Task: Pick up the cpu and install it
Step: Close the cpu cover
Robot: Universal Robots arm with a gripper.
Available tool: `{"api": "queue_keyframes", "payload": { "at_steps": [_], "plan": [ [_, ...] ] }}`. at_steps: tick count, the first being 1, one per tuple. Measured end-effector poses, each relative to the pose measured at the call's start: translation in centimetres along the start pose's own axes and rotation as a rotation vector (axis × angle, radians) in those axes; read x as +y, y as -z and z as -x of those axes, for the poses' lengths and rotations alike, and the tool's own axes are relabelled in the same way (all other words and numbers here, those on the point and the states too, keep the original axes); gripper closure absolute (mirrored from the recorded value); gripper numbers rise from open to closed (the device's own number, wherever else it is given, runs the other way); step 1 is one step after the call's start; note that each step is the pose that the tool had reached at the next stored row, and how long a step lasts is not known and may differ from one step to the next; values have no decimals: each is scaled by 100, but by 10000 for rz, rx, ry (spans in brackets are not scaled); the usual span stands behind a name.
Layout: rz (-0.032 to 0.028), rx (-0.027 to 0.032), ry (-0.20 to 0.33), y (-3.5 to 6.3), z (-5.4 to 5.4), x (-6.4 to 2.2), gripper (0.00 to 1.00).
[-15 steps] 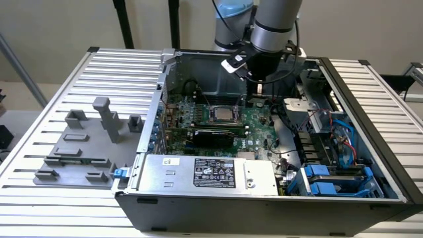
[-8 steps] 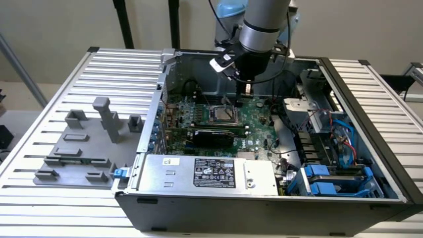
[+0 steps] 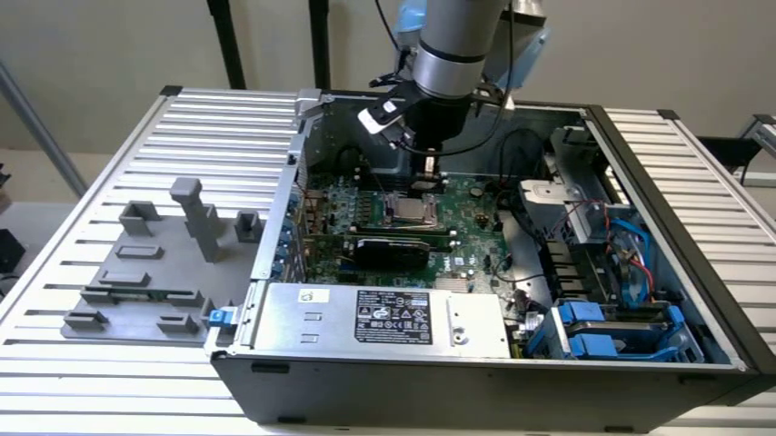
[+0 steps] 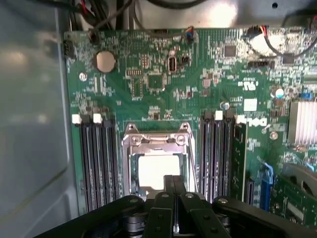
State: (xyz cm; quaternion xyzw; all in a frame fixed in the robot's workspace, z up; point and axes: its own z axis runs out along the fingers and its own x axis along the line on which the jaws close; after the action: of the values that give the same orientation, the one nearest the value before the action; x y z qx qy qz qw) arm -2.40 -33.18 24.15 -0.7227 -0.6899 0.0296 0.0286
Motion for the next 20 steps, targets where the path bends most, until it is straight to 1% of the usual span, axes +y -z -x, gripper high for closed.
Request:
{"api": "queue_keyframes", "payload": {
  "at_steps": [4,8,9,12,18,19,20],
  "plan": [
    [-96,9,2,-29,8,-154,89],
    [-209,41,6,-55,13,-287,89],
    [-225,47,7,-59,14,-296,89],
    [-241,57,9,-93,14,-292,89],
    [-277,58,8,-192,11,-234,89],
    [-290,57,8,-209,11,-231,89],
    [-315,55,7,-219,11,-230,89]
  ]
}}
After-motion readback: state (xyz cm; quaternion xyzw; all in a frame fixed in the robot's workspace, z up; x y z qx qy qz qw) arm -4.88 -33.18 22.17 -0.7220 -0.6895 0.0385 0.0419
